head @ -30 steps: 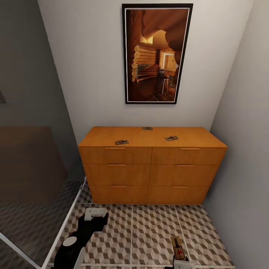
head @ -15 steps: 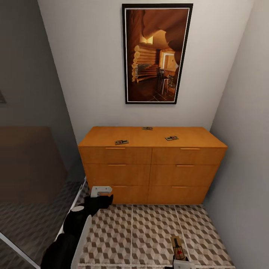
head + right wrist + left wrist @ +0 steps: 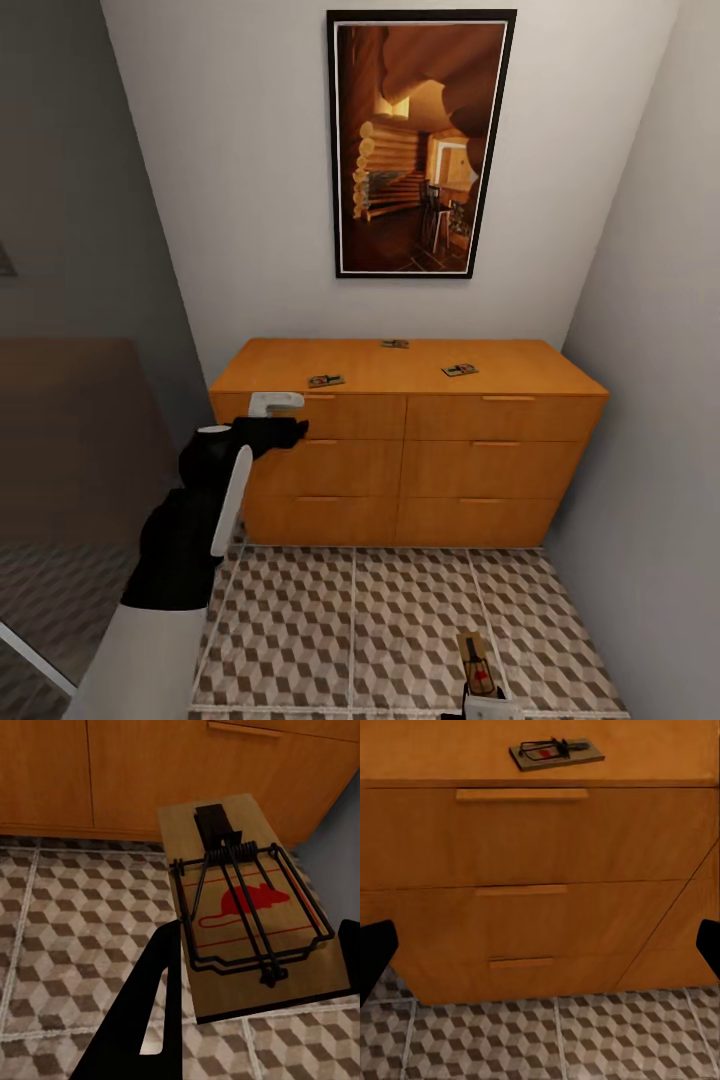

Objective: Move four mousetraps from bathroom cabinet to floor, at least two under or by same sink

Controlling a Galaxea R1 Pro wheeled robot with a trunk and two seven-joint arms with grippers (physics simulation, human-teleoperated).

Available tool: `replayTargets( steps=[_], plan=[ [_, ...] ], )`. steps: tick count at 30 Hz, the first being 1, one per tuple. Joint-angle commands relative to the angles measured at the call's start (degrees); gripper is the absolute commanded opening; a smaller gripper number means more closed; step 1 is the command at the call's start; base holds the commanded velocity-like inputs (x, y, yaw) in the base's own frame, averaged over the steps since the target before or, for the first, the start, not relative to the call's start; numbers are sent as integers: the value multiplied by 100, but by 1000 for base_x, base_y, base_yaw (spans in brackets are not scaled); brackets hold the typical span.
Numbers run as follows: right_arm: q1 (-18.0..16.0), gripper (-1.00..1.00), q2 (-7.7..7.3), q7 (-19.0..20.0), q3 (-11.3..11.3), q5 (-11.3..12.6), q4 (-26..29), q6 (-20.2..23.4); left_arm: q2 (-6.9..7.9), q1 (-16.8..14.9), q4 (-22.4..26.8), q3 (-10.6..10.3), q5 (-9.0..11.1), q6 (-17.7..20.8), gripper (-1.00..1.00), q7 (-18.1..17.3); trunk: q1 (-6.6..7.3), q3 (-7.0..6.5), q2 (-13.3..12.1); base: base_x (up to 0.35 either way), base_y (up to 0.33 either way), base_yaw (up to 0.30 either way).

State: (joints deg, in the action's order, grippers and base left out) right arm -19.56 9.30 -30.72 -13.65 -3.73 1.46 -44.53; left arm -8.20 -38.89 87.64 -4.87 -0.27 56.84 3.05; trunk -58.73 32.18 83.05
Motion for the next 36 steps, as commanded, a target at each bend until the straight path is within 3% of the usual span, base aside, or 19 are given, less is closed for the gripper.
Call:
replayTargets(
  steps=[1,7,10,27,36],
  plan=[
    [-4,-100,1,-57,-19,-31,-5,1,-3,-70,-19,-6,2,31,100,27,0,6,3,0,0,0],
    [-4,-100,-7,-56,-17,-32,-6,5,-14,-737,-359,-6,-1,54,100,29,0,6,3,0,0,0],
    [-4,-100,-7,-56,-16,-30,-5,6,-15,-850,-425,-6,-6,54,100,29,0,6,3,0,0,0],
    [-4,-100,25,-65,-15,-17,-5,0,115,-901,-361,-174,0,88,100,-32,0,-4,3,0,0,-22],
    [-4,-100,37,-65,-15,-14,-5,2,131,-905,-365,-519,0,83,100,-33,0,-59,3,0,0,-216]
  ],
)
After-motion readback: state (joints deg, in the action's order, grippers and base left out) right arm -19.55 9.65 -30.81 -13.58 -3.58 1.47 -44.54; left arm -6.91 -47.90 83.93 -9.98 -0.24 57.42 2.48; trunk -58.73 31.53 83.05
